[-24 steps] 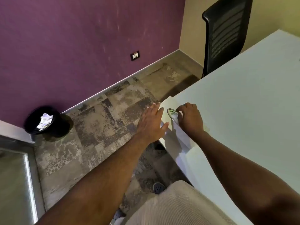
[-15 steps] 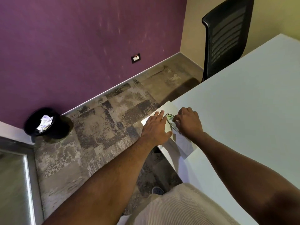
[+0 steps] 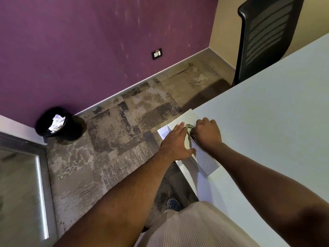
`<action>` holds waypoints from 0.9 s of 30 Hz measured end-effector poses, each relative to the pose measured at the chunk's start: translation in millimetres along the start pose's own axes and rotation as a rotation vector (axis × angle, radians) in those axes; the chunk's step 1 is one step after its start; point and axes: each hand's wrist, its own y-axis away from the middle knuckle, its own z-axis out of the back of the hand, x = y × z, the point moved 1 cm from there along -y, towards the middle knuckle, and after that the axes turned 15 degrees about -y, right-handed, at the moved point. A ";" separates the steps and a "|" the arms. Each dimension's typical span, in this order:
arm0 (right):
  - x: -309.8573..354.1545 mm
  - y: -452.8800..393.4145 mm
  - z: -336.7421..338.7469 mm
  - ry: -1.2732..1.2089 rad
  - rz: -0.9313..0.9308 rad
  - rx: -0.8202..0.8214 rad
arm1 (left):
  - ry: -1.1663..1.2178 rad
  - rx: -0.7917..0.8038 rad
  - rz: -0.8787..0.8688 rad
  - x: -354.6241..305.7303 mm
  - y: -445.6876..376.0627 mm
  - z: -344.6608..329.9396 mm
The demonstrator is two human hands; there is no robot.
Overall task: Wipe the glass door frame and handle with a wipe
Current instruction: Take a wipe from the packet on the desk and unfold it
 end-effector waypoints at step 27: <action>1.0 -4.1 -4.0 0.114 0.203 0.058 | 0.093 -0.022 0.012 3.3 -1.1 -6.4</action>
